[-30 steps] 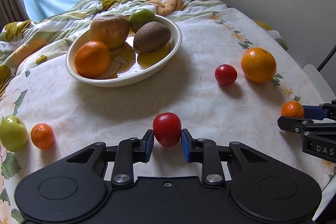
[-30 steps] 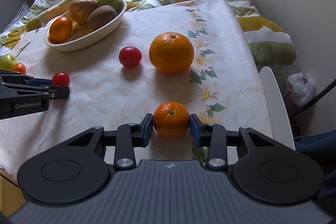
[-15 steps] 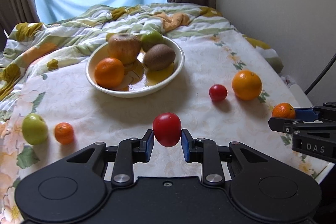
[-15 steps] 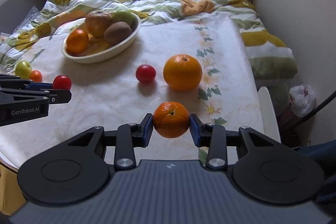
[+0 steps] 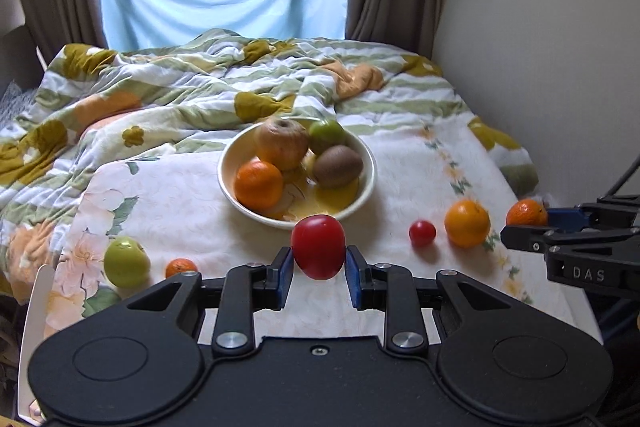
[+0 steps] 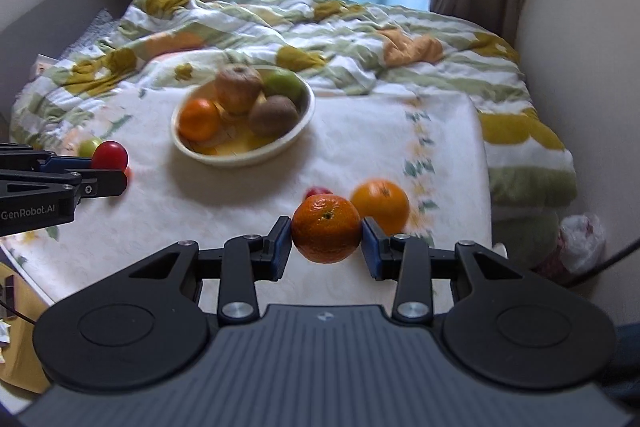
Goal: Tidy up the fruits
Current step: 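Carry tomato and mandarin to the white bowl, open the left tool on the tomato, then lower the mandarin into the bowl and open the right tool, then move both tools back toward the remaining mandarin and large orange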
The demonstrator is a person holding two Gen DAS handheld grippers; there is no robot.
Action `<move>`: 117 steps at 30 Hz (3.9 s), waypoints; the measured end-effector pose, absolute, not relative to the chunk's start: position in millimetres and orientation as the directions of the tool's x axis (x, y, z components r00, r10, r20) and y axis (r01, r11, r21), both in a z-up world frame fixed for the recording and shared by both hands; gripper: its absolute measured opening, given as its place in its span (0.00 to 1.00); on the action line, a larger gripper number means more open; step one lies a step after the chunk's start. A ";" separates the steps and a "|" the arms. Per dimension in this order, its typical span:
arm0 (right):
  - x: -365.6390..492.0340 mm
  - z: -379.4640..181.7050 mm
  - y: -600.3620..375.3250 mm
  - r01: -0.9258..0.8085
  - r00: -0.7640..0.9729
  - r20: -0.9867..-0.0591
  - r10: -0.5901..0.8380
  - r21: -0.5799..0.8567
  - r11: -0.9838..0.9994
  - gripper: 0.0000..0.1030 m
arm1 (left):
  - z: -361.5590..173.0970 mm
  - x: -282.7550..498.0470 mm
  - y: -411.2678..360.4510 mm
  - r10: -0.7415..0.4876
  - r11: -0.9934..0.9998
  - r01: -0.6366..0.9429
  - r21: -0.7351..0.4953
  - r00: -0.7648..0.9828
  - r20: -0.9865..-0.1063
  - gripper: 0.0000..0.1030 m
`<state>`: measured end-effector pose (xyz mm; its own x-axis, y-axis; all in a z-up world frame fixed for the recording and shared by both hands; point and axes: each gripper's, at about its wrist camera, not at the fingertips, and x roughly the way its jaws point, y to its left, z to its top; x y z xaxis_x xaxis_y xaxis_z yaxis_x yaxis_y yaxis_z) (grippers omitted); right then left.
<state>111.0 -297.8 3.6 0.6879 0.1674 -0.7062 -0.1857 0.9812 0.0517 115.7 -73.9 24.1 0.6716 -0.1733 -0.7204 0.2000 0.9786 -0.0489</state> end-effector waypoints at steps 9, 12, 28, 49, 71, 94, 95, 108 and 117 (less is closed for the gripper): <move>146.9 28.5 -280.3 -0.277 0.670 -0.706 0.228 0.047 0.960 0.51 | 39.9 153.6 -47.6 -0.139 0.986 0.162 -0.036 0.691 -0.709 0.30; 162.7 32.9 -272.1 -0.285 0.676 -0.698 0.235 0.046 0.957 0.51 | 40.5 171.6 -39.4 -0.142 0.987 0.153 -0.050 0.686 -0.713 0.30; 256.0 22.3 -235.0 -0.254 0.648 -0.721 0.244 0.097 0.962 0.51 | 4.8 281.2 -14.9 -0.181 0.980 0.176 -0.092 0.594 -0.784 0.30; 313.7 -12.5 -227.1 -0.181 0.601 -0.775 0.194 0.104 0.978 0.51 | -45.1 343.5 -20.7 -0.180 0.966 0.254 -0.057 0.495 -0.850 0.58; 325.5 -21.7 -206.1 -0.263 0.583 -0.779 0.232 0.089 0.961 0.51 | -21.7 293.7 7.8 -0.126 0.978 0.208 -0.010 0.554 -0.823 0.99; 313.5 -42.2 -165.8 -0.336 0.571 -0.771 0.283 0.096 0.937 1.00 | -25.9 259.1 26.0 -0.104 0.986 0.164 -0.014 0.557 -0.824 0.99; 311.1 -39.8 -167.3 -0.328 0.585 -0.762 0.277 0.091 0.940 1.00 | -24.7 256.9 26.0 -0.104 0.987 0.159 -0.017 0.561 -0.821 0.99; 263.4 -2.7 -194.0 -0.293 0.635 -0.725 0.267 0.093 0.951 1.00 | 11.9 205.2 11.9 -0.103 0.991 0.133 -0.022 0.641 -0.760 0.99; 199.0 26.1 -221.2 -0.245 0.688 -0.687 0.235 0.086 0.966 1.00 | 35.6 149.6 3.5 -0.078 0.996 0.091 -0.020 0.700 -0.710 0.99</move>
